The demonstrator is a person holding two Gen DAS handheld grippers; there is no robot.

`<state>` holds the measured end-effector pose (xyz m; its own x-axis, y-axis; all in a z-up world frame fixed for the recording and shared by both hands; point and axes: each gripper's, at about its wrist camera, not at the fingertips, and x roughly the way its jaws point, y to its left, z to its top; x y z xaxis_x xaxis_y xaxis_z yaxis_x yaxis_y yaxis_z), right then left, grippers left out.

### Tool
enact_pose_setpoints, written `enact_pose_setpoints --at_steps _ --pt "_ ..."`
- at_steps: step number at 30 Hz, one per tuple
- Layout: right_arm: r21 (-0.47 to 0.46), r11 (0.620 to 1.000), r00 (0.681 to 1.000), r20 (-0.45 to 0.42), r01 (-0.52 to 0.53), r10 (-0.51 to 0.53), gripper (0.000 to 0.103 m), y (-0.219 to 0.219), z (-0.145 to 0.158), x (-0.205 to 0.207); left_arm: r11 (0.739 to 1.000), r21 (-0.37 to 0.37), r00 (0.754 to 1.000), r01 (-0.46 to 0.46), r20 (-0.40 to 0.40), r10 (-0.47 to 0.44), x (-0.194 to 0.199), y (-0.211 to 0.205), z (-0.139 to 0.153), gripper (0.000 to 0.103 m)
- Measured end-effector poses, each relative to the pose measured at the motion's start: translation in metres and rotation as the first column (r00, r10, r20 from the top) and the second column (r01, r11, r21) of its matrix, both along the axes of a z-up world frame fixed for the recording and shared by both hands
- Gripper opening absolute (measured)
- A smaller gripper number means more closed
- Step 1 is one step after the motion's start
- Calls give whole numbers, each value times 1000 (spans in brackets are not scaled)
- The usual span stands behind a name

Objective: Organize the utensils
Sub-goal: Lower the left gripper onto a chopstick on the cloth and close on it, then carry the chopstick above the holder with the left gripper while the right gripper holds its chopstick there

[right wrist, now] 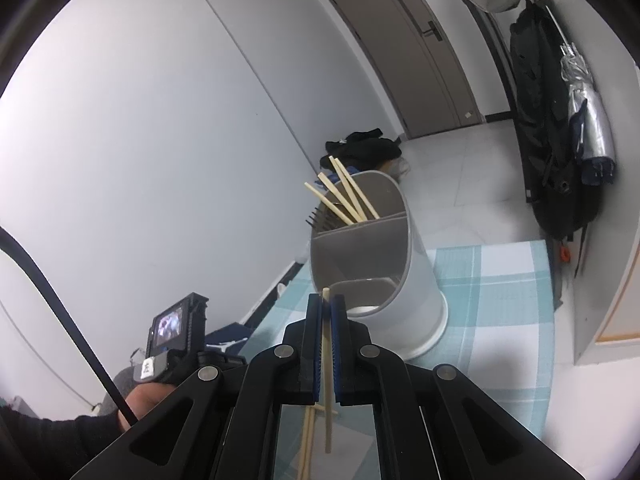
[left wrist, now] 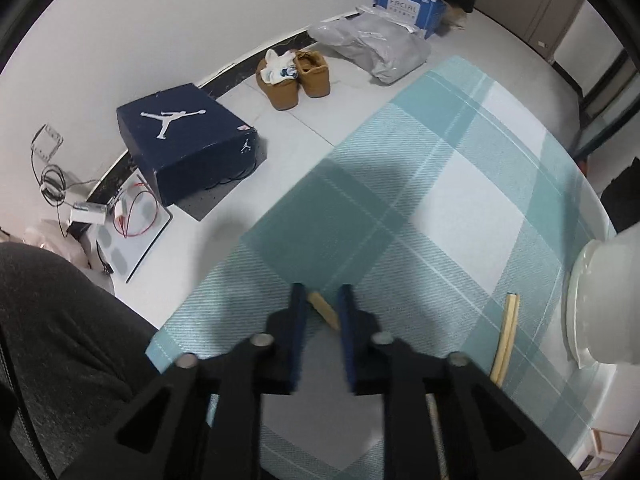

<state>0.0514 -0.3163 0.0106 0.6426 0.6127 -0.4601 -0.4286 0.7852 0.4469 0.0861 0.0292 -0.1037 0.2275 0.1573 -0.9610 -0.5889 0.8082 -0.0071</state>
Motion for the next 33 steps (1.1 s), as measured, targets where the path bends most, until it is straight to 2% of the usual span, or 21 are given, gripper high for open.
enact_pose_setpoints --at_steps 2,6,11,16,20,24,33 --pt "-12 1000 1000 3 7 -7 4 -3 -1 0 1000 14 1000 2 -7 -2 4 -2 0 3" --pt "-13 999 999 -24 30 -30 4 -13 -7 1 1000 -12 1000 6 29 -5 8 1 -1 3" --pt "-42 998 997 -42 55 -57 4 -18 -10 -1 995 -100 995 14 101 -4 7 5 4 3" --pt "-105 992 996 -44 72 -77 4 -11 -6 1 983 -173 984 61 173 -30 7 0 17 3" --pt "-165 984 996 -42 73 -81 4 2 -1 2 971 -221 967 95 252 -38 6 -1 35 3" --pt "-195 978 996 -37 77 -86 4 13 3 1 962 -239 938 133 343 -45 -1 0 55 3" --pt "-236 969 996 -24 74 -82 4 21 6 -9 949 -204 864 240 491 -113 -16 -9 90 3"
